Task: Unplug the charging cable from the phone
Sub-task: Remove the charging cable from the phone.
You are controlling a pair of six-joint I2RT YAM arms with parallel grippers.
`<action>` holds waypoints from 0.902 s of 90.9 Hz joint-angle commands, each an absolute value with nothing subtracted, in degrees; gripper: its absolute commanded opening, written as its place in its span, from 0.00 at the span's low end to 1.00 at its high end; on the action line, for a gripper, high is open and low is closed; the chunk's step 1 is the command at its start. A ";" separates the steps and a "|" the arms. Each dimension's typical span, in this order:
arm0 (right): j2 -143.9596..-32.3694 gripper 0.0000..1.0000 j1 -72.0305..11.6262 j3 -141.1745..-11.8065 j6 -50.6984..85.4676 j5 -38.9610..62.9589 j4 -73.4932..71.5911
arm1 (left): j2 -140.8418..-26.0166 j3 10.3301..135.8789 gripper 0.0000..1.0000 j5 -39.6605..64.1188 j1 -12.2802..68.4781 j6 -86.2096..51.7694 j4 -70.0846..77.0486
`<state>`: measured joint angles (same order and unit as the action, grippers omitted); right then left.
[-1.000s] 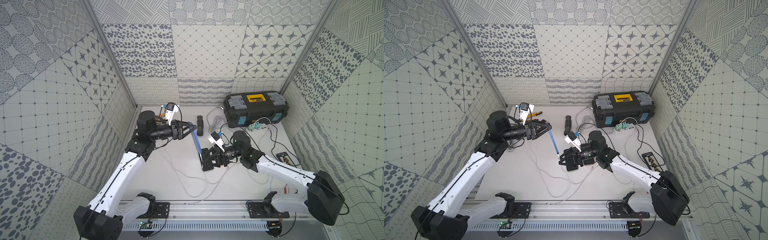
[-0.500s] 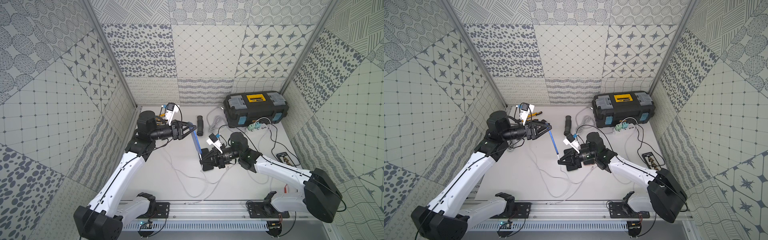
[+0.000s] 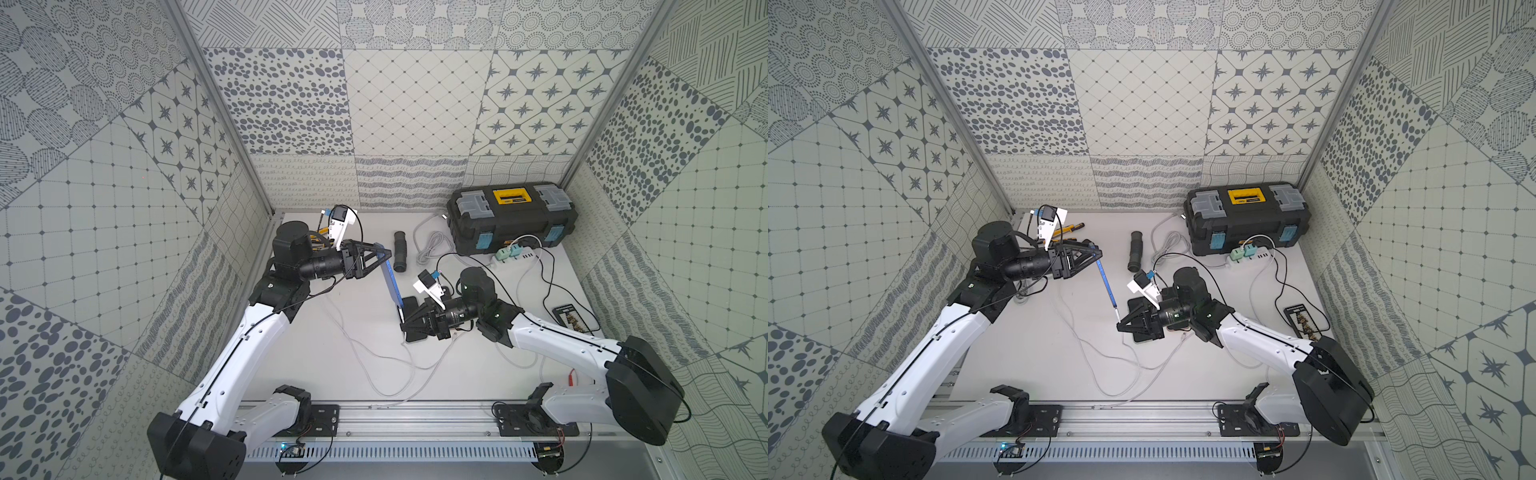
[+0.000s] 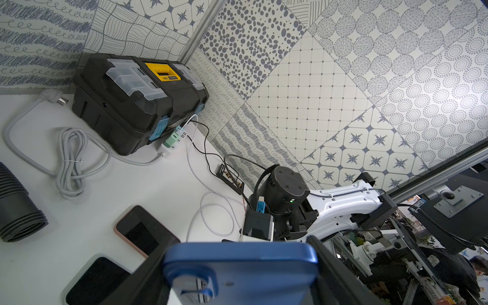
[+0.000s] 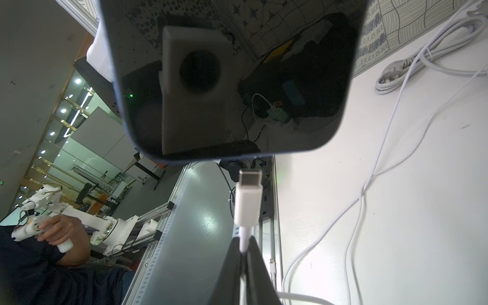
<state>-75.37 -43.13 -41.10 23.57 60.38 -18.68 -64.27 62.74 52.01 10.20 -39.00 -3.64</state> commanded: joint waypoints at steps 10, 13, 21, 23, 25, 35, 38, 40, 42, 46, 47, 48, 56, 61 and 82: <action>-76.80 0.00 -43.68 -40.37 23.49 59.94 -21.01 | -63.72 64.17 0.07 52.29 9.17 -38.06 -0.98; -77.38 0.00 -43.63 -40.52 23.78 59.75 -21.01 | -63.59 64.20 0.07 52.17 9.22 -38.06 -0.97; -78.93 0.00 -43.83 -41.09 24.36 59.53 -21.14 | -63.49 64.17 0.07 52.21 9.18 -38.05 -0.81; -79.32 0.01 -43.96 -41.23 24.46 59.57 -21.21 | -63.46 64.10 0.07 52.14 9.22 -38.06 -0.82; -79.57 0.04 -44.08 -41.36 24.51 59.65 -21.26 | -63.46 64.03 0.07 52.10 9.23 -38.06 -0.86; -80.42 0.23 -44.45 -41.89 24.60 59.51 -21.53 | -63.20 63.96 0.07 52.10 9.14 -37.82 -1.09; -80.52 0.31 -44.46 -42.06 24.61 59.47 -21.54 | -63.12 63.96 0.07 52.09 9.14 -37.73 -1.20; -80.58 0.35 -44.40 -42.11 24.61 59.32 -21.60 | -63.09 63.94 0.08 52.11 9.12 -37.60 -1.29; -80.59 0.39 -44.43 -42.21 24.61 59.21 -21.55 | -63.03 63.86 0.08 52.05 9.14 -37.55 -1.40; -80.57 0.47 -44.40 -42.47 24.48 58.98 -21.39 | -62.86 63.83 0.08 52.02 9.14 -37.48 -1.49; -80.58 0.49 -44.39 -42.55 24.46 58.94 -21.37 | -62.89 63.78 0.08 51.98 9.10 -37.41 -1.49; -80.54 0.50 -44.39 -42.59 24.45 58.91 -21.37 | -62.87 63.75 0.08 51.96 9.12 -37.38 -1.54; -80.56 0.59 -44.40 -43.09 24.60 58.39 -21.00 | -62.77 63.73 0.08 51.96 9.14 -37.43 -1.72; -80.59 0.65 -44.39 -43.38 24.48 58.07 -20.52 | -62.84 63.72 0.08 51.98 9.12 -37.44 -1.76; -79.30 0.76 -43.51 -45.08 24.68 57.89 -18.51 | -62.69 63.66 0.08 52.78 9.14 -37.43 -1.67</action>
